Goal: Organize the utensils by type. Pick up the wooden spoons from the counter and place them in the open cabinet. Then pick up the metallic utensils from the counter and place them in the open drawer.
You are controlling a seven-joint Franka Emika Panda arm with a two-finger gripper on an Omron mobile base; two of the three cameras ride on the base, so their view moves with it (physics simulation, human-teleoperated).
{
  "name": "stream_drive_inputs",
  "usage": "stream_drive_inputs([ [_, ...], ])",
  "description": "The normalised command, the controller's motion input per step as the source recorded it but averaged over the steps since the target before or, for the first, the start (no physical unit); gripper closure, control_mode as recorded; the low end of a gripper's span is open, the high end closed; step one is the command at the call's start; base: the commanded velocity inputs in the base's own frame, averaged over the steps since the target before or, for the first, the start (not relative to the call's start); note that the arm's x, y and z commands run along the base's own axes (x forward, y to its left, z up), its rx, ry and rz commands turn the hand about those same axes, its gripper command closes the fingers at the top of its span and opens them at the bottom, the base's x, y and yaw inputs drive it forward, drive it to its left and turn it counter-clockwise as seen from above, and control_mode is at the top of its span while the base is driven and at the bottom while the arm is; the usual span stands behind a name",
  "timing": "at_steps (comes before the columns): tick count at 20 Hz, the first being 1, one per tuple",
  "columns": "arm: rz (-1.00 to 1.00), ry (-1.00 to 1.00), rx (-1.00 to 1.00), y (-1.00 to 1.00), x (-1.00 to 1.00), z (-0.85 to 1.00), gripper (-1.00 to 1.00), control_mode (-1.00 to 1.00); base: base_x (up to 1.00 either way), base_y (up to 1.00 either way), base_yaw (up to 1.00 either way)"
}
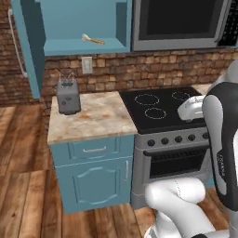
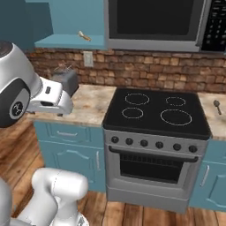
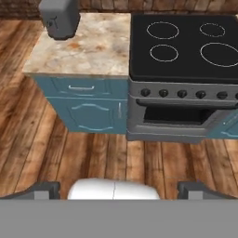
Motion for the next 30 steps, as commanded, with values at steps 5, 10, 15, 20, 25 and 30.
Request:
stream_drive_inputs([
  [5,0.00,0.00,0.00,0.00,0.00,0.00,-1.00,1.00,0.12,-1.00,-0.05],
  [10,0.00,0.00,0.00,0.00,0.00,0.00,-1.00,1.00,0.07,-1.00,-0.13],
  [15,0.00,0.00,0.00,0.00,0.00,0.00,-1.00,1.00,0.23,-1.00,-0.12],
  [20,0.00,0.00,0.00,0.00,0.00,0.00,-1.00,1.00,0.35,-0.96,-0.11],
  [25,0.00,0.00,0.00,0.00,0.00,0.00,-1.00,1.00,0.51,-0.78,-0.09],
  [30,0.00,0.00,0.00,0.00,0.00,0.00,-1.00,1.00,0.79,-0.48,-0.04],
])
